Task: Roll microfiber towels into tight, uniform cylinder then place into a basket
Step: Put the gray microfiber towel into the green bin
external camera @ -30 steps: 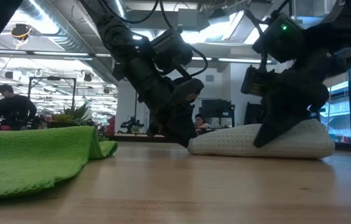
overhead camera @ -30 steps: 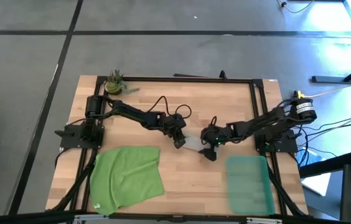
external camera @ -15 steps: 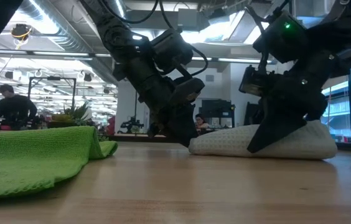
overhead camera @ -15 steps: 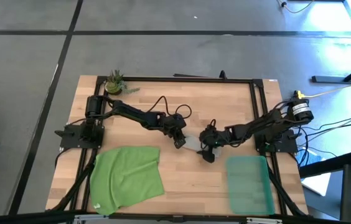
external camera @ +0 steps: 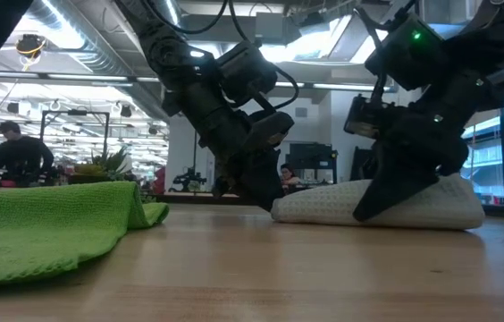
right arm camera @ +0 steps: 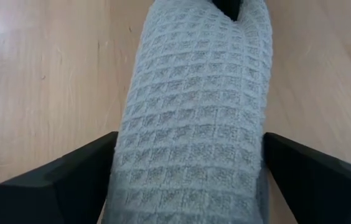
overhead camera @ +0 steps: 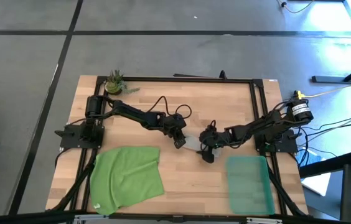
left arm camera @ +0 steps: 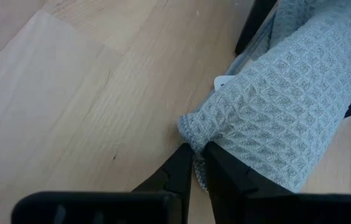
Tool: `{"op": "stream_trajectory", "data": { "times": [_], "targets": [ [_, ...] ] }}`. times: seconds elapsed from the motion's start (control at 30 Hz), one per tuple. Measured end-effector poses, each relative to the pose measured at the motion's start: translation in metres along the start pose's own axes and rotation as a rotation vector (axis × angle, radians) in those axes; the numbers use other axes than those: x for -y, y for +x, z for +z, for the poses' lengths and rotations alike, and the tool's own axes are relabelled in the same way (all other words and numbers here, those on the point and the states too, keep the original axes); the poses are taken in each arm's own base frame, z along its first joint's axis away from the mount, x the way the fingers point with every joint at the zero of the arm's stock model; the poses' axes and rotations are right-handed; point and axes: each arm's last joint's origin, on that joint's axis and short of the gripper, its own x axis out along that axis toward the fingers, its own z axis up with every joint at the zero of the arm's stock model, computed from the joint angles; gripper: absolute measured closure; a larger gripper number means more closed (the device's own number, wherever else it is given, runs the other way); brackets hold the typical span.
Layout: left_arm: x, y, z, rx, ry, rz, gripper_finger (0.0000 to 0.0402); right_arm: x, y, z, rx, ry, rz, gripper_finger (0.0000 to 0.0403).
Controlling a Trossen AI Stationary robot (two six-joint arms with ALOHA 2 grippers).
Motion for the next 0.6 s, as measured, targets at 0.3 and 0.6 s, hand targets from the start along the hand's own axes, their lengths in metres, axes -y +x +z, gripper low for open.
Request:
{"op": "stream_trajectory", "data": {
  "times": [0.3,0.6],
  "targets": [
    [0.0,0.0,0.0,0.0,0.0,0.0,0.036,0.0017,0.0002,-0.0004,0.001,-0.017,-0.031,0.0119],
    [0.0,0.0,0.0,0.0,0.0,0.0,0.036,0.0097,0.001,0.0013,-0.005,-0.006,-0.054,0.0264]
  ]
}}
